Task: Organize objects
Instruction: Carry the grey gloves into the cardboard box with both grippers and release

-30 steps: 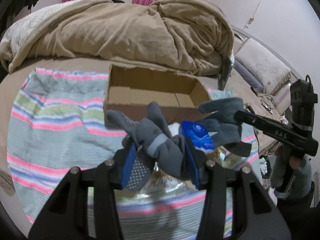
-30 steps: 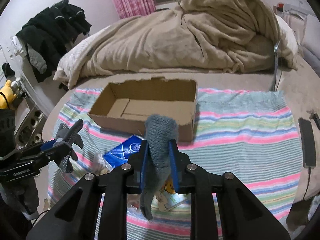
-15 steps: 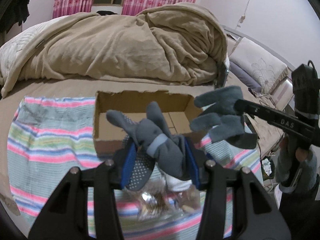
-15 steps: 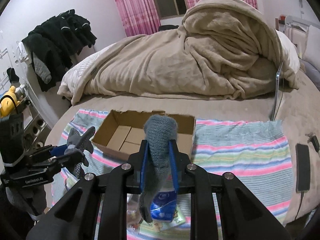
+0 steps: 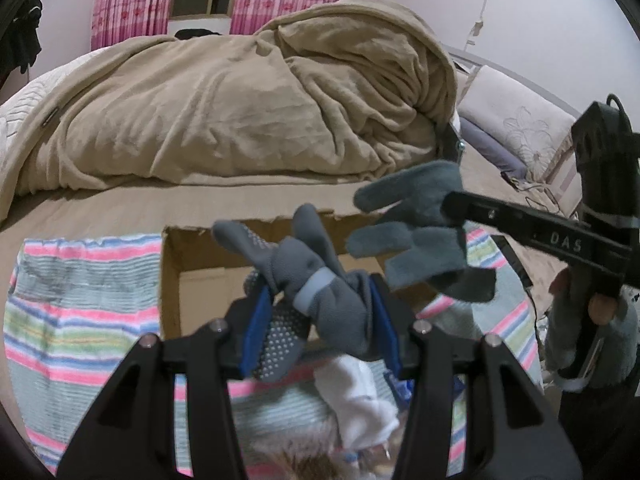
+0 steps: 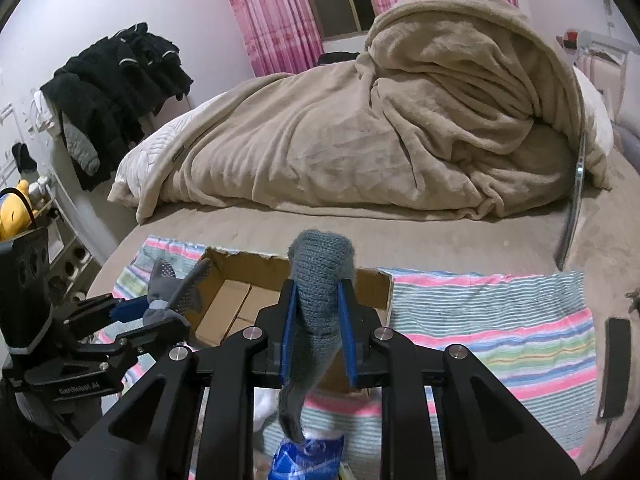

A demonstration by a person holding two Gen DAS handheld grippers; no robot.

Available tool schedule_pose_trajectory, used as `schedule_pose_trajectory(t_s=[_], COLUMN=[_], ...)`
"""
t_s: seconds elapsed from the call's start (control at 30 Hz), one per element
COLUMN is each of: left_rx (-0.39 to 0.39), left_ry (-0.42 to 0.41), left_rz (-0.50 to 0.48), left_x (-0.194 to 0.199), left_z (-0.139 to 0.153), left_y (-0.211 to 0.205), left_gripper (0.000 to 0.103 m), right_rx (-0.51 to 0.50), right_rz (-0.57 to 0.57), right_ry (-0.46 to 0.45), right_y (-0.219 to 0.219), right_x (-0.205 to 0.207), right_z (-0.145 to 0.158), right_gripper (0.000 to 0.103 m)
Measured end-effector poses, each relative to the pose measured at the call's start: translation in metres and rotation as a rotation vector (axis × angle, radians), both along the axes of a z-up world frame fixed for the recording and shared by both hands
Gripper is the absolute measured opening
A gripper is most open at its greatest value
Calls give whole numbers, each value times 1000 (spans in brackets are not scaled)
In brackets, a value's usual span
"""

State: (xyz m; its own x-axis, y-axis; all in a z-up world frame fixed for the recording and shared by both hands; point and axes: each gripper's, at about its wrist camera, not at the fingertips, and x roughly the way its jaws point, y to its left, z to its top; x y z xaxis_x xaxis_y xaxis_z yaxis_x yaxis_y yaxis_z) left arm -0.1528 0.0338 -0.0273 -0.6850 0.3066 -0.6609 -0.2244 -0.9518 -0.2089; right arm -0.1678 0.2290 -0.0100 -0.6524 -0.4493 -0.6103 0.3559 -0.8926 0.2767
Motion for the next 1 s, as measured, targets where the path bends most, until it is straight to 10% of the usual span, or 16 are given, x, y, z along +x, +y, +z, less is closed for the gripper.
schedule_pose_trajectory(t_s=[1.0], left_rx=[-22], left_ry=[-149], left_rz=[-44], left_x=[-69], left_z=[-77], left_y=[43], left_gripper=[59], right_rx=[48], right_rz=[-10], right_ry=[-163], right_y=[-13], right_x=[-49], right_z=[-84], right_gripper=[25])
